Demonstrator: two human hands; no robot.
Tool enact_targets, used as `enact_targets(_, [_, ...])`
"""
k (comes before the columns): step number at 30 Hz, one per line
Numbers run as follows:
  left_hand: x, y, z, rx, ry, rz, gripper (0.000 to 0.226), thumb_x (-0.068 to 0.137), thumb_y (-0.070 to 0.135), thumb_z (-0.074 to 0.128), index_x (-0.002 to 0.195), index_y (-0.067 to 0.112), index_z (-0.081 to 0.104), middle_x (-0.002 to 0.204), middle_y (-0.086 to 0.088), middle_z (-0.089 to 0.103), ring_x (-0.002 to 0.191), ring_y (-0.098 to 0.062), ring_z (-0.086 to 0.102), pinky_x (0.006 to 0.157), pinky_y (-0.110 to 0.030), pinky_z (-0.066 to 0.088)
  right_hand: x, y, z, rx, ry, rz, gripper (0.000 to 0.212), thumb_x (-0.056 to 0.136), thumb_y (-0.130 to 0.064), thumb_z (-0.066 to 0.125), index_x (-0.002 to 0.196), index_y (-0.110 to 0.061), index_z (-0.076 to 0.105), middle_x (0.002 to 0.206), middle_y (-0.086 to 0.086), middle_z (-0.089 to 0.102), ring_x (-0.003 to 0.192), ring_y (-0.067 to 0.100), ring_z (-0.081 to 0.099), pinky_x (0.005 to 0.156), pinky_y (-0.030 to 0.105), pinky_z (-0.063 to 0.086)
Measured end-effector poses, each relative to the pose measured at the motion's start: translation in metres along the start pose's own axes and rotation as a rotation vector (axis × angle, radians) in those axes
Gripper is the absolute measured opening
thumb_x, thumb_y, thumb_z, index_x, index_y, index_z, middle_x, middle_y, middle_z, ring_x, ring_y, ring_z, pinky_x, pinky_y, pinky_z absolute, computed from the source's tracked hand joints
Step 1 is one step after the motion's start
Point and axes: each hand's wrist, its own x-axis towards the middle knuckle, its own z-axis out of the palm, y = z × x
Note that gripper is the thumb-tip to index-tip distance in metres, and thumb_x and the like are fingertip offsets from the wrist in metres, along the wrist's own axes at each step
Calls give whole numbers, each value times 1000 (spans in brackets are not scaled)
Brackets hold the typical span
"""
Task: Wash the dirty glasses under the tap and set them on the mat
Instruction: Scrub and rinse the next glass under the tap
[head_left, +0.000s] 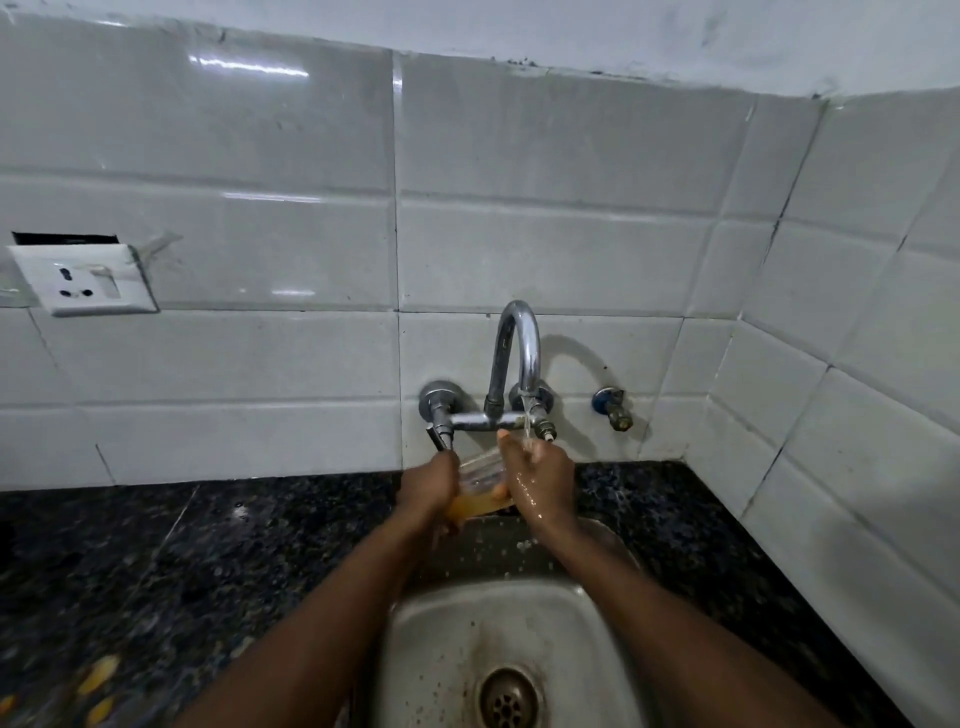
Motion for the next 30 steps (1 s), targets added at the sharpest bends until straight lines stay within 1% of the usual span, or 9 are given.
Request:
enact_targets(2, [0,-4,-2,83,37,124,33,96,38,52,86,9,64,86,-13,70,65,-21,61,50,-24,45,-1,-1,1,69,9,53,30,98,-27,57,74,-8,61,59,6,63,43,6,59,47,23,49])
enact_targets(5, [-18,-14,-6,224,236,647,19,93,30,64,82,15,65,75,1,66,66,-8,59,55,-16,42,4,-6,5,246,-21,265,32,97,-29,58,73,-9,60,56,5,61,42,10,57,48,23,50])
enact_targets(6, [-16,-15,-6,221,237,638,19,93,30,64,80,16,64,73,2,65,66,-10,59,55,-16,41,3,-5,5,225,-28,248,33,97,-31,58,73,-8,61,55,4,62,43,12,59,50,24,51])
enact_targets(10, [-4,-3,-10,-2,-78,-42,33,96,35,49,86,7,65,79,-16,70,52,-24,57,43,-23,42,-8,5,4,-57,-57,-62,34,96,-37,58,75,-10,64,61,6,67,51,16,67,49,31,55])
enact_targets(11, [-4,-7,-9,30,-51,14,33,96,37,51,87,8,65,83,-16,71,56,-25,61,46,-26,46,-9,5,4,-8,-60,-27,33,97,-33,58,75,-9,63,61,5,67,50,15,66,48,29,53])
enact_targets(15, [-16,-18,-10,335,255,801,19,92,32,64,83,15,65,77,3,65,68,-7,58,59,-20,45,0,-1,5,265,-90,324,31,97,-32,58,75,-10,62,61,5,66,55,18,63,64,33,55])
enact_targets(20, [-3,7,-9,357,27,194,40,93,42,54,81,8,70,77,-7,70,69,-21,66,61,-25,51,-10,1,0,97,-26,60,34,92,-29,66,79,2,67,60,7,70,50,16,67,52,30,56])
enact_targets(25, [-22,-10,-3,380,217,865,20,93,34,62,88,15,67,80,0,67,70,-12,61,61,-27,49,-5,-5,-6,342,-17,363,27,95,-28,62,78,-7,65,63,3,65,50,9,60,47,20,47])
enact_targets(30, [-10,4,1,59,-82,-23,36,96,39,52,90,6,66,84,-14,71,57,-24,60,44,-26,46,-6,5,-8,-106,-12,-128,30,89,-37,69,77,-10,71,65,0,70,53,3,65,53,20,52])
